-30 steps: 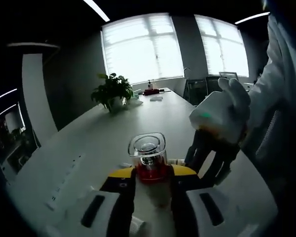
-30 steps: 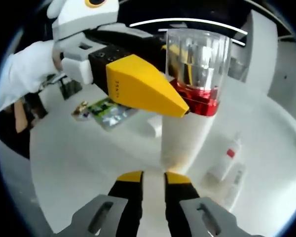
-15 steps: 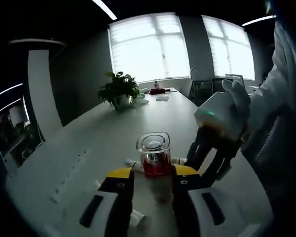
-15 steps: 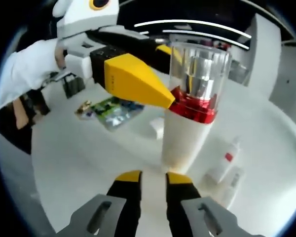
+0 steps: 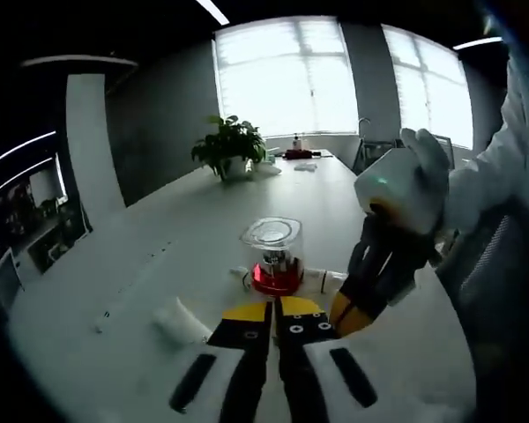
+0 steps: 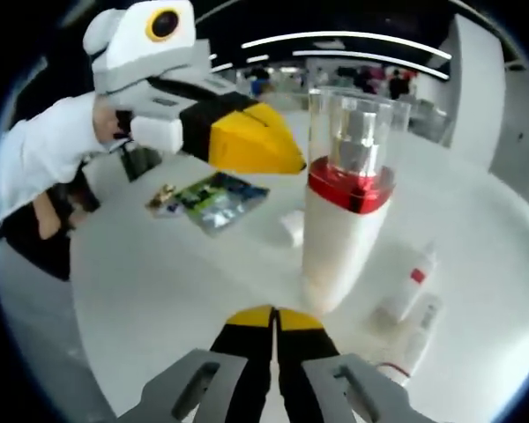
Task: Arrange the skincare products in the storage area until every visible bottle or jar stands upright without overlapping.
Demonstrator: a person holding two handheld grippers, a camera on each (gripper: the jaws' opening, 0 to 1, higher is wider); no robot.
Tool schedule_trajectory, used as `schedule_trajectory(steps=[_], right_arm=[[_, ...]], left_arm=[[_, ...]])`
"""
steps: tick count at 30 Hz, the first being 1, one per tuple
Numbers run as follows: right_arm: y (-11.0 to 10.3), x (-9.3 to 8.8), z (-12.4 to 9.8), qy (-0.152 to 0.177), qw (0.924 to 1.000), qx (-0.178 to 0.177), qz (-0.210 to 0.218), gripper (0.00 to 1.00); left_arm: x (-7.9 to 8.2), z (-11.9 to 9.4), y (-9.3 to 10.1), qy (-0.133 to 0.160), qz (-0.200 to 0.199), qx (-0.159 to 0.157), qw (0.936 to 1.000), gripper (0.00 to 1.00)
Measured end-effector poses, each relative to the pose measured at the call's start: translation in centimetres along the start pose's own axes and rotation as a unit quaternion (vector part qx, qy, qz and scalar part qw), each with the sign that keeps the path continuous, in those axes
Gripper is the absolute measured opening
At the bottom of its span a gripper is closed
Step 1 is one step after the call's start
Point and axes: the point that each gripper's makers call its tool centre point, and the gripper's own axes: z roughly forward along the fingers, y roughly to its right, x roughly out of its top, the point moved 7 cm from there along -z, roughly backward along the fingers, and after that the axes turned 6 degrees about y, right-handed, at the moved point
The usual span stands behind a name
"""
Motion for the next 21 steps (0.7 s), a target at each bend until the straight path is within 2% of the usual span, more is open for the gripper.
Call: schedule_trajectory(steps=[4, 6, 8, 14, 18, 21], right_arm=[[-0.6, 0.0, -0.2, -0.006, 1.0, 0.005, 0.003, 0.0], [-0.8, 0.1, -0.3, -0.004, 1.0, 0.001, 0.0, 0.0], [-0.8, 0.1, -0.3, -0.002, 1.0, -0.005, 0.0, 0.0], [-0.9, 0.6, -0.5, 0.002, 1.0, -0.006, 0.004, 0.0], [-1.0, 0.9, -0.7, 0.008, 0.9999, -0.006, 0.012, 0.0], [-1.3, 0.8, -0.8, -0.004, 1.0, 0.0, 0.001, 0.0]], left_arm=[[-0.5, -0.7, -0.1, -0.004, -0.009, 0.022, 0.9997, 0.03], [-0.7, -1.1, -0.2, -0.014, -0.028, 0.038, 0.9988, 0.02], [-0.8, -1.4, -0.3, -0.015, -0.015, 0.05, 0.9985, 0.02], [-1.4, -2.7, -0.2, -0.029, -0.024, 0.076, 0.9964, 0.02], [-1.8, -3.4, 0.0, -0.023, -0.04, 0.073, 0.9963, 0.02], [-1.9, -3.8, 0.4, -0.012, -0.064, 0.062, 0.996, 0.03]])
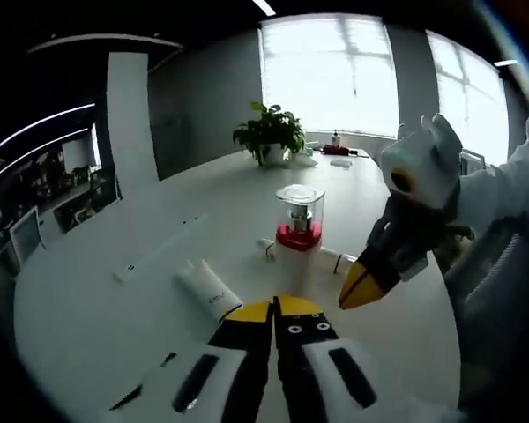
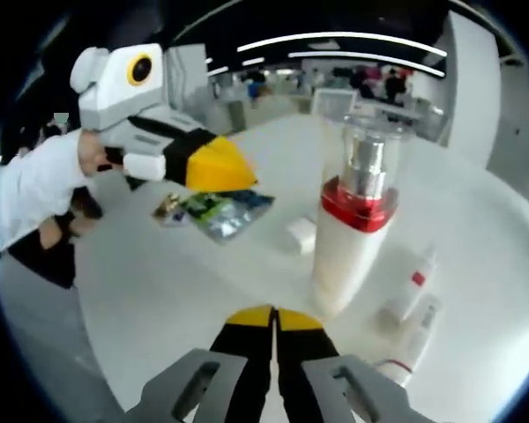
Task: Arrange the skincare products in the storage area until every visible bottle or jar stands upright without overlapping.
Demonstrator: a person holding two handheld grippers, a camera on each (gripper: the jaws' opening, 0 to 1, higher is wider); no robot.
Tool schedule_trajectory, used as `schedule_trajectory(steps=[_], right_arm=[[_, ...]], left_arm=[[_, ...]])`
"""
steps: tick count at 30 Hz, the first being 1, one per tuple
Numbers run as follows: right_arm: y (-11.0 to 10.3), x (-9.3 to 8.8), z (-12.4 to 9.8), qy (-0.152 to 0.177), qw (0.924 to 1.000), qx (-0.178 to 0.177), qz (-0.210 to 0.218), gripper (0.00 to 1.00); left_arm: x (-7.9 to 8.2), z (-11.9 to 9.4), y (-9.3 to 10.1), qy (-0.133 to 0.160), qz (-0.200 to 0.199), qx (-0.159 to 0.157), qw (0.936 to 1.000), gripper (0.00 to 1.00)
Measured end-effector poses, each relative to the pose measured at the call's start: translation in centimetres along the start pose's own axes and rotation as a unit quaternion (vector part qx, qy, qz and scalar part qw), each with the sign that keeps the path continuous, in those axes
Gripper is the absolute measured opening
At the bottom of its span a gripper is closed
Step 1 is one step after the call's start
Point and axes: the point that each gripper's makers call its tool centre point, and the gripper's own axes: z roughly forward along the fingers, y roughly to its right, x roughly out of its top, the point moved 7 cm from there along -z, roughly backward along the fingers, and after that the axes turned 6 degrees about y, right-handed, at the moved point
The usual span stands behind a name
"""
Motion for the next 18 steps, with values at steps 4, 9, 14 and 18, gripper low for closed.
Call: schedule_trajectory(steps=[4, 9, 14, 18], right_arm=[[-0.2, 0.1, -0.4, -0.003, 0.9998, 0.0, -0.019, 0.0], [0.8, -0.5, -0.5, 0.001, 0.9995, -0.014, -0.026, 0.0], [0.9, -0.8, -0.2, 0.004, 0.9997, -0.015, -0.018, 0.0], [0.7, -0.8, 0.4, 0.009, 0.9996, -0.013, -0.024, 0.03]], left_arm=[[-0.2, -0.8, -0.1, -0.007, 0.004, 0.009, 0.9999, 0.03], [-0.5, -2.6, 0.4, -0.017, 0.0, 0.023, 0.9996, 0.04], [-1.0, -4.4, -0.1, 0.001, -0.038, 0.052, 0.9979, 0.12], [-1.9, -5.8, 0.5, -0.011, -0.045, 0.071, 0.9964, 0.2]])
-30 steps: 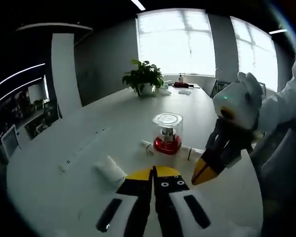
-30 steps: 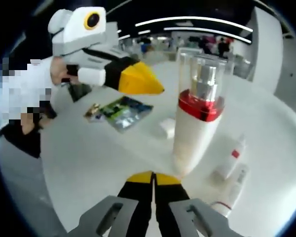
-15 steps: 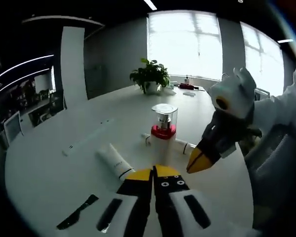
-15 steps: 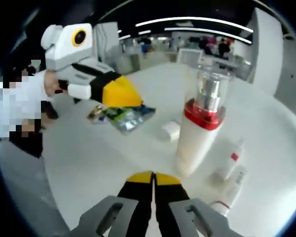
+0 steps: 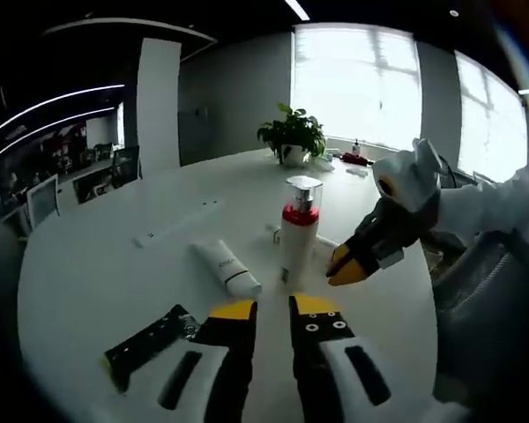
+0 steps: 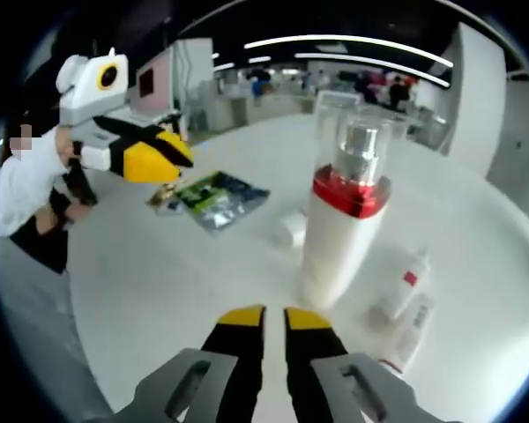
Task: Arrange the skincare products in the storage area until every visible bottle or jar stands upright without overlapping.
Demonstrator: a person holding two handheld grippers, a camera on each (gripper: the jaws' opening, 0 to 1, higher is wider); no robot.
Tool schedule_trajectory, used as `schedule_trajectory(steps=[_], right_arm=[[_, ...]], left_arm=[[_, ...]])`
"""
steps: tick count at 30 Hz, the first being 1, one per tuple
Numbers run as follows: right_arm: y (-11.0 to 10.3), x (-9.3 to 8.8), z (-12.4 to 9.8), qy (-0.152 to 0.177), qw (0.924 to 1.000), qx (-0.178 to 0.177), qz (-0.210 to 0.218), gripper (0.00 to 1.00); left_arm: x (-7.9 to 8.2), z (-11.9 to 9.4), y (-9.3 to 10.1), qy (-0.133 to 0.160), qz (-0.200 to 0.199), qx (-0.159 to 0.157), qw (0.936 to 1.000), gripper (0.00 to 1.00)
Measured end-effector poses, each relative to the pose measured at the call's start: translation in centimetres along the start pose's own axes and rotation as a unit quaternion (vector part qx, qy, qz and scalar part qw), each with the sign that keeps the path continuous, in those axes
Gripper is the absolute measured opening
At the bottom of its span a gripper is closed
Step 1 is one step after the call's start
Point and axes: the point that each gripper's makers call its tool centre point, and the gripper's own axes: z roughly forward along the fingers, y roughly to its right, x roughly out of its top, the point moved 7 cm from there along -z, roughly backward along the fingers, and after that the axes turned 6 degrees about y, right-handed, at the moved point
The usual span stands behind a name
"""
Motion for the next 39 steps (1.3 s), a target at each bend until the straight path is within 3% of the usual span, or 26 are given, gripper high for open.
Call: schedule_trajectory(steps=[6, 10, 14, 19, 26, 30, 36, 39], right_arm=[[0.1, -0.9, 0.8, -0.016, 0.9999, 0.002, -0.003, 0.1], [0.5, -1.0, 1.2, -0.014, 0.9999, -0.003, 0.007, 0.16], [0.5, -1.0, 1.5, -0.01, 0.9999, 0.0, 0.014, 0.17], [0.6, -1.3, 1.8, -0.013, 0.9998, -0.002, 0.013, 0.22], [0.6, -1.7, 2.5, -0.017, 0.9997, 0.001, 0.016, 0.23], [0.7, -2.2, 2.7, -0.024, 0.9996, 0.001, 0.017, 0.25], [1.0, -2.3, 3.0, -0.027, 0.9993, -0.002, 0.024, 0.27], [1.0, -2.4, 3.2, -0.027, 0.9995, -0.004, 0.017, 0.28]], left_arm=[[-0.6, -2.5, 0.8, 0.015, -0.027, 0.033, 0.999, 0.31], [-0.9, -3.9, 0.7, 0.008, -0.051, 0.04, 0.9979, 0.43], [-1.6, -5.6, 1.1, 0.01, -0.058, 0.058, 0.9966, 0.45], [-2.7, -7.2, 2.6, 0.002, -0.089, 0.058, 0.9943, 0.54], [-2.7, -8.9, 5.1, 0.015, -0.1, 0.051, 0.9936, 0.56], [-3.1, -10.1, 5.5, 0.024, -0.126, 0.063, 0.9898, 0.58], [-3.3, -11.5, 5.9, 0.034, -0.133, 0.078, 0.9875, 0.59], [-3.5, -12.0, 6.2, 0.048, -0.16, 0.086, 0.9822, 0.62]])
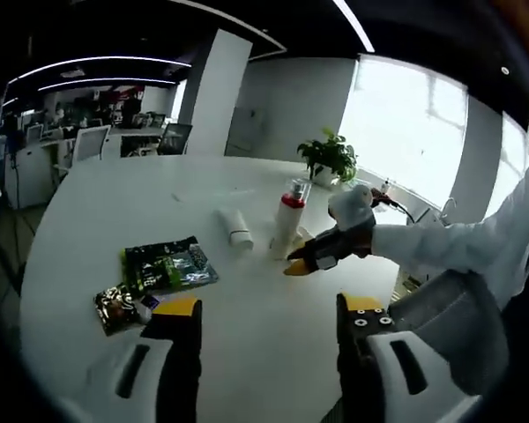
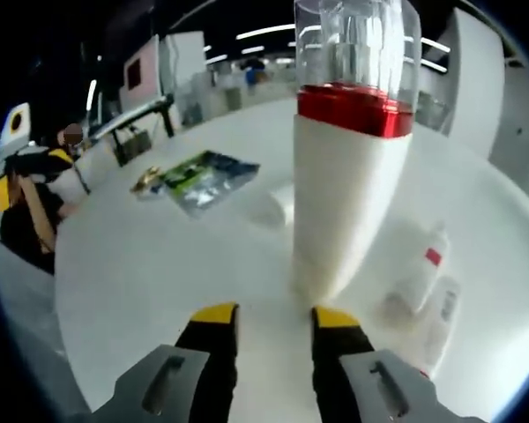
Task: Arrange the skincare products in the storage area until every visible bottle or jar stands upright without overlapping.
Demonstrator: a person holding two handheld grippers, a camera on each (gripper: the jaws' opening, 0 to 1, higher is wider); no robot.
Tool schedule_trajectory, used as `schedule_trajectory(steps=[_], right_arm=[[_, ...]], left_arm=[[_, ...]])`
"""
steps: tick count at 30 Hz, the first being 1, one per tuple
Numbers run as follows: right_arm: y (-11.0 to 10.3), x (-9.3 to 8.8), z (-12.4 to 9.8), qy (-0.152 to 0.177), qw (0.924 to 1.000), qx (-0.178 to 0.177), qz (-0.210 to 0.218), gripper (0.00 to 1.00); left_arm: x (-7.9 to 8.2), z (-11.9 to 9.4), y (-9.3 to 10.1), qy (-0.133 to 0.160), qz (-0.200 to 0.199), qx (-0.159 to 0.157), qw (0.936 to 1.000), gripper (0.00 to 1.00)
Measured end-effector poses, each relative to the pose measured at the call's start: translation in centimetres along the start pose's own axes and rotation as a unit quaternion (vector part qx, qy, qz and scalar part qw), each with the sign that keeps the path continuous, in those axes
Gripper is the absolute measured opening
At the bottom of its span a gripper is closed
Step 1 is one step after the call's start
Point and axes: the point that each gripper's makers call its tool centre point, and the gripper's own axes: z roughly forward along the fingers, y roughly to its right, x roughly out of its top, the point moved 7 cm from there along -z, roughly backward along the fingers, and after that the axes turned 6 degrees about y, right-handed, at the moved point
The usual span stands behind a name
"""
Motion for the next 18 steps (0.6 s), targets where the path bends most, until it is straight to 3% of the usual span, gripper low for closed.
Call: schedule_trajectory(steps=[5, 18], right_arm=[[0.02, 0.16, 0.04, -0.002, 1.0, 0.001, -0.001, 0.28], [0.5, 0.3, 0.39, -0.002, 1.0, -0.008, -0.001, 0.32]], left_arm=[[-0.35, -0.69, 0.34, 0.012, -0.02, 0.006, 0.9997, 0.62], [-0.17, -0.66, 0.29, 0.019, -0.02, 0.01, 0.9996, 0.61]])
